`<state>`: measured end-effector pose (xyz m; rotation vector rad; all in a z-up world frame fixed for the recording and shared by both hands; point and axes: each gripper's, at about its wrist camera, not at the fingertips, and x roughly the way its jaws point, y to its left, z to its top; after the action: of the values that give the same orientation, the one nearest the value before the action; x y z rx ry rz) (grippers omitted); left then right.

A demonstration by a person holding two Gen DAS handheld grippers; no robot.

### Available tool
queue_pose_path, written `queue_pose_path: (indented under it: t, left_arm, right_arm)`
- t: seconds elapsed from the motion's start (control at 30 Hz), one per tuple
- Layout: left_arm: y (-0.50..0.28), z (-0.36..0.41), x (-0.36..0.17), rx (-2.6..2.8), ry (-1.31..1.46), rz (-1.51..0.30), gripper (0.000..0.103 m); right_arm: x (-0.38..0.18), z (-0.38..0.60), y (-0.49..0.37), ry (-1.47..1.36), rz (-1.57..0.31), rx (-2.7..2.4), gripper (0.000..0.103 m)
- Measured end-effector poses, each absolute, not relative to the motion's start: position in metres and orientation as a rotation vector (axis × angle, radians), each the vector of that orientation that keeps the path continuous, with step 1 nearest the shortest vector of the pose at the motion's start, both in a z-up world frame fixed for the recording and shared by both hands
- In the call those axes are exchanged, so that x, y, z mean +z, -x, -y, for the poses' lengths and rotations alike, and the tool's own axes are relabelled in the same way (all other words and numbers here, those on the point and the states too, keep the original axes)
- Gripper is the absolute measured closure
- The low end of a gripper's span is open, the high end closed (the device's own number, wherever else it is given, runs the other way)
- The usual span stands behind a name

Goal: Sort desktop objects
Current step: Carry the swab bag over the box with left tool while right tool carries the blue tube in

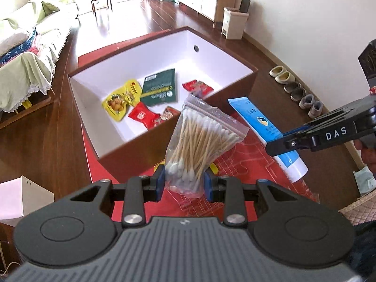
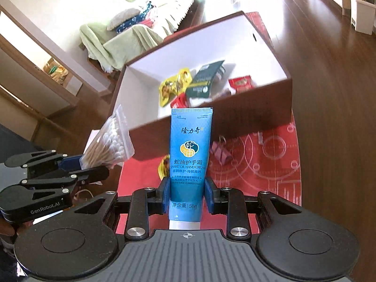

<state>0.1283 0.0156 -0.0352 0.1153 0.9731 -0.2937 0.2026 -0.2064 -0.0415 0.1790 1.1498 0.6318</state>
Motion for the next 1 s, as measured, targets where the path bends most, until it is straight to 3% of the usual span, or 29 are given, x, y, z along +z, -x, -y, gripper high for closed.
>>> queue_pose_path:
  t: [0.6,1.0]
  left_arm:
    - [-0.208,-0.039,-0.019,-0.223,-0.135,-0.922,0.075]
    - [-0.255,-0.050,-0.041,-0.139,-0.111,-0.987,0.075]
  right_arm:
    - [-0.008,0.185,-0.284,-0.191,-1.008,0.594,0.074]
    - [-0.034,0.160,-0.333,-0.096,-1.007,0.526,0.074]
